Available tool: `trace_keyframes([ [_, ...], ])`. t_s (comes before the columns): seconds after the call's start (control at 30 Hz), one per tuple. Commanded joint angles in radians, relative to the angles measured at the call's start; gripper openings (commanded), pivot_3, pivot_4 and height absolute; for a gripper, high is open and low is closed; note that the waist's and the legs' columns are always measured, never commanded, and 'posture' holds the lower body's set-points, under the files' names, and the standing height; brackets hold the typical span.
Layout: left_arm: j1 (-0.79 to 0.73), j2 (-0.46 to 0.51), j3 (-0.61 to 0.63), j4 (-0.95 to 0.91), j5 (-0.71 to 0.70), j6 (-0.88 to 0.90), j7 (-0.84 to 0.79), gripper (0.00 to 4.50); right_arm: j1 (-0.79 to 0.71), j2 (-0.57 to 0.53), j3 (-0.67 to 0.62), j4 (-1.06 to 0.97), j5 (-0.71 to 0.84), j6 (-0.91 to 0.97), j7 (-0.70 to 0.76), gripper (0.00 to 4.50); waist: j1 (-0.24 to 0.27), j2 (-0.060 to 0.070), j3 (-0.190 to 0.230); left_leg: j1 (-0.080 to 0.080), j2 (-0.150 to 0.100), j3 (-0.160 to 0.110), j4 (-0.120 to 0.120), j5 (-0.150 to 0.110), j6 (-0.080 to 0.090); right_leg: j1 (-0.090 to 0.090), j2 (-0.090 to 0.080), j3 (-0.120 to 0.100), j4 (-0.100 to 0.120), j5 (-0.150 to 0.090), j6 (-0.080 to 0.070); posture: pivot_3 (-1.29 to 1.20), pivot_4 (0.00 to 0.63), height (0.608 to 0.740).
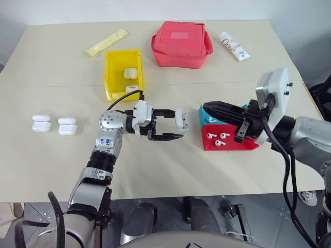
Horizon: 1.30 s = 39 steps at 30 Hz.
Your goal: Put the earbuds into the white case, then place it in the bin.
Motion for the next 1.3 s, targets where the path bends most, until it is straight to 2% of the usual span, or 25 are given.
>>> trace_keyframes([
  [0.03, -0.054, 0.012, -0.029, -0.015, 0.055, 0.011, 0.049, 2.71, -0.131, 0.03, 0.125, 0.015, -0.065, 0.066, -0.045, 0.03, 0.0, 0.0, 0.0, 0.0, 0.0, 0.0, 0.0, 0.0, 0.0, 0.0, -0.001, 0.0, 0.0, 0.0, 0.0, 0.0, 0.15, 0.74],
  [0.23, -0.071, 0.019, -0.053, -0.009, 0.081, 0.01, 0.063, 2.71, -0.21, 0.069, 0.256, -0.001, -0.14, 0.082, 0.027, 0.03, 0.003, 0.0, 0.0, -0.001, -0.001, 0.0, 0.0, 0.0, 0.0, -0.001, 0.0, -0.001, -0.001, 0.0, 0.0, 0.0, 0.15, 0.74],
  [0.47, -0.063, 0.021, -0.027, -0.042, 0.014, 0.019, 0.031, 2.71, -0.182, 0.048, 0.276, 0.033, -0.239, 0.078, 0.093, 0.03, 0.002, 0.0, 0.0, -0.002, -0.002, 0.0, 0.001, 0.001, 0.002, -0.001, 0.0, -0.001, -0.001, 0.001, 0.002, 0.0, 0.15, 0.74],
  [0.77, -0.035, 0.054, 0.028, -0.08, -0.08, 0.055, -0.005, 2.71, -0.05, -0.049, 0.107, 0.019, -0.253, 0.086, 0.143, 0.03, 0.003, 0.0, 0.0, -0.002, -0.002, -0.001, 0.0, 0.001, 0.002, -0.001, 0.0, -0.001, -0.001, 0.001, 0.002, 0.0, 0.15, 0.74],
  [1.0, 0.01, 0.091, 0.075, -0.122, -0.141, 0.15, -0.008, 2.71, 0.119, -0.028, -0.125, 0.033, -0.216, -0.064, 0.265, 0.03, 0.002, 0.0, 0.0, -0.002, -0.002, -0.001, 0.0, 0.001, 0.002, 0.0, 0.0, -0.001, -0.001, 0.001, 0.002, 0.0, 0.15, 0.74],
  [1.3, 0.042, 0.108, 0.068, -0.099, -0.096, 0.116, 0.005, 2.71, 0.219, -0.059, -0.217, 0.034, -0.195, -0.094, 0.32, 0.03, 0.005, 0.0, 0.0, -0.001, -0.002, 0.0, 0.0, 0.001, 0.001, 0.001, 0.0, 0.0, -0.001, 0.001, 0.002, 0.0, 0.15, 0.74],
])
